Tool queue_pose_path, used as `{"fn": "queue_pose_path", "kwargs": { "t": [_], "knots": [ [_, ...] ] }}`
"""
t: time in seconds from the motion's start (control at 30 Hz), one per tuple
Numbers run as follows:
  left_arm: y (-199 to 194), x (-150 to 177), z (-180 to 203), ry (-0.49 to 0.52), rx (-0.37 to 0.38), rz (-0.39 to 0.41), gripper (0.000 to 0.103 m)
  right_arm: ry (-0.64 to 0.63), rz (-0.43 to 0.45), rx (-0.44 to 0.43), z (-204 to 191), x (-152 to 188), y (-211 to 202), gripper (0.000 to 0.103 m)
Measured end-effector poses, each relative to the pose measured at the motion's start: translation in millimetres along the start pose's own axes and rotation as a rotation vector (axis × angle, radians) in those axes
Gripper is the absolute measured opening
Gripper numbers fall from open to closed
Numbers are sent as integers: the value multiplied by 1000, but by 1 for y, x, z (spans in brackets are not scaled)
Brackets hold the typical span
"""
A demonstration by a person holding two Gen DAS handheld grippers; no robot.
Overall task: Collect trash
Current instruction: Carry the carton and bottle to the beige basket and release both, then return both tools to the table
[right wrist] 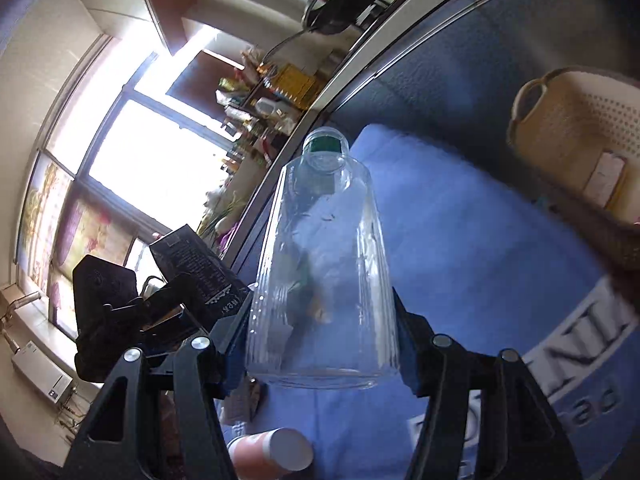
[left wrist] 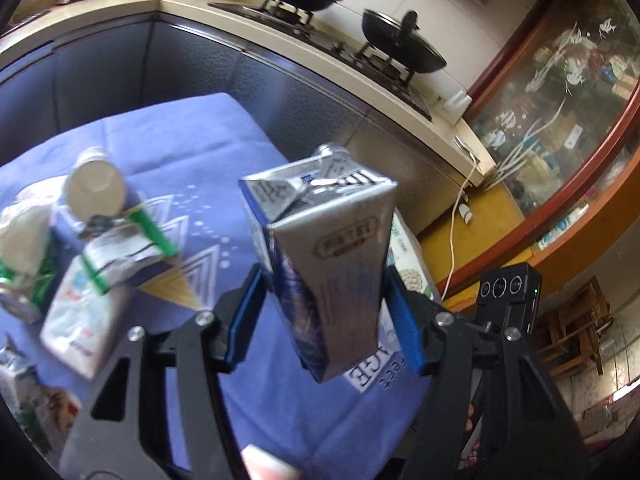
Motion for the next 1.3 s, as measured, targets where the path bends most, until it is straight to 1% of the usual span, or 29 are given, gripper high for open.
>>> {"fn": "queue_pose_path", "kwargs": {
  "t": [0.13,0.2,0.3,0.37,0.47,0.57,0.6,0.67,0.7,0.73,0.8,0.87,0.93,1.0,1.1,1.2,1.3],
  "knots": [
    [74,-32,37,36,63,-104,58,88,73,107,59,-20,-38,61],
    [107,-42,53,51,82,-161,58,126,96,160,84,-25,-49,61],
    [158,-58,75,69,93,-255,58,181,116,206,118,-35,-58,61],
    [186,-71,88,82,97,-295,58,214,122,226,138,-42,-61,61],
    [222,-93,102,101,81,-340,58,247,122,262,165,-55,-64,62],
    [254,-116,111,114,54,-358,58,291,122,276,193,-70,-67,62],
    [265,-123,113,108,43,-358,58,310,133,293,202,-74,-68,64],
    [287,-135,116,104,24,-373,58,324,143,339,214,-81,-70,71],
    [297,-138,115,99,5,-393,66,318,147,348,218,-86,-71,75],
    [306,-140,113,87,-16,-405,70,312,168,350,220,-87,-73,77],
    [311,-140,106,68,-25,-407,70,305,218,367,219,-86,-80,83],
    [308,-138,104,50,-15,-407,70,302,249,374,220,-84,-87,84],
    [296,-136,101,44,14,-390,70,328,276,335,224,-79,-94,84],
    [280,-133,98,51,15,-373,70,362,282,296,222,-74,-98,84],
    [247,-125,101,67,43,-342,70,368,275,265,214,-64,-103,84],
    [207,-109,104,106,74,-303,70,320,251,237,191,-58,-104,84],
    [156,-87,101,157,78,-255,70,239,212,189,158,-48,-102,84]
  ]
}}
Point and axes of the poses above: each gripper's, at about its wrist camera, not at the fingertips, and y roughly the way its jaws point, z to its right, x to its underside, the point moved 7 cm from there along y, roughly the way its jaws point, and after that the axes turned 12 degrees about -z, right-handed, at the moved point
